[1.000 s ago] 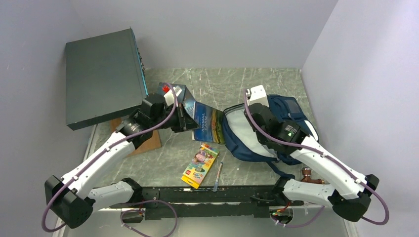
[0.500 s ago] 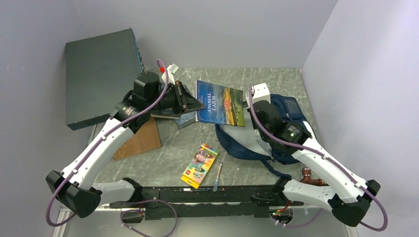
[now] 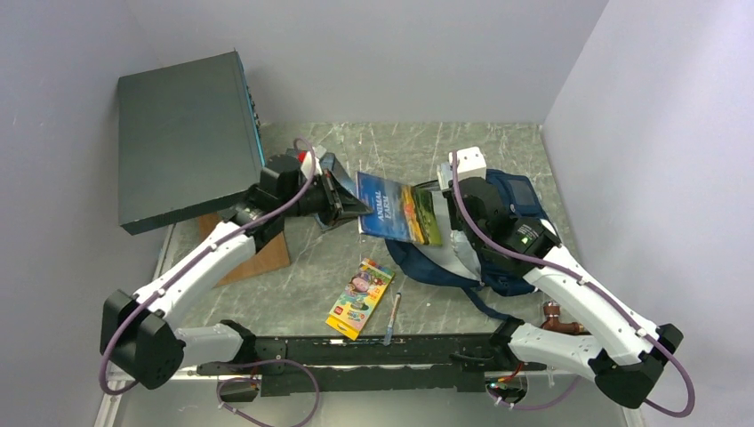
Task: Pack the student bag
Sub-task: Place the book in the student bag.
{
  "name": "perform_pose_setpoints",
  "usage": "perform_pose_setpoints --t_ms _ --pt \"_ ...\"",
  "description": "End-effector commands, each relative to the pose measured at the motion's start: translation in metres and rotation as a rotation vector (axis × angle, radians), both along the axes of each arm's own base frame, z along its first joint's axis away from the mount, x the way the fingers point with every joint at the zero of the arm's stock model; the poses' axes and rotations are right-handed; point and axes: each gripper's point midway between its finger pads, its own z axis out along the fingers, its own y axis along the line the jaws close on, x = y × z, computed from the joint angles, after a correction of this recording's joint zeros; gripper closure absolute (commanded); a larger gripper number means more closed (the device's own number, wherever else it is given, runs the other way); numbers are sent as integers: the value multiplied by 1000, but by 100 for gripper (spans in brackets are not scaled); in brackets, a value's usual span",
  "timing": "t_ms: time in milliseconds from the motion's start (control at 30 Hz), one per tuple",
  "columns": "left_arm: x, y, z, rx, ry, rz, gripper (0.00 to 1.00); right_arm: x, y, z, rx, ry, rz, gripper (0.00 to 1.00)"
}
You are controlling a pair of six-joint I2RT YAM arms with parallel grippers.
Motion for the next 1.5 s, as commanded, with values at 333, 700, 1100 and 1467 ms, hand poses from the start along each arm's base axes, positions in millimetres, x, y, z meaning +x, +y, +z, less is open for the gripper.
perform_pose_setpoints --t_ms 333,700,1100,1467 --pt "-11 -122 -19 -273 -41 -168 100 13 25 57 211 -140 27 100" --pt "39 -175 -44 -312 -94 -13 100 -2 24 67 208 -129 106 100" --pt "60 -222 -76 -258 -86 26 100 2 26 75 199 -144 109 100" --pt "59 -274 -113 -292 5 58 100 11 38 84 218 -149 134 100"
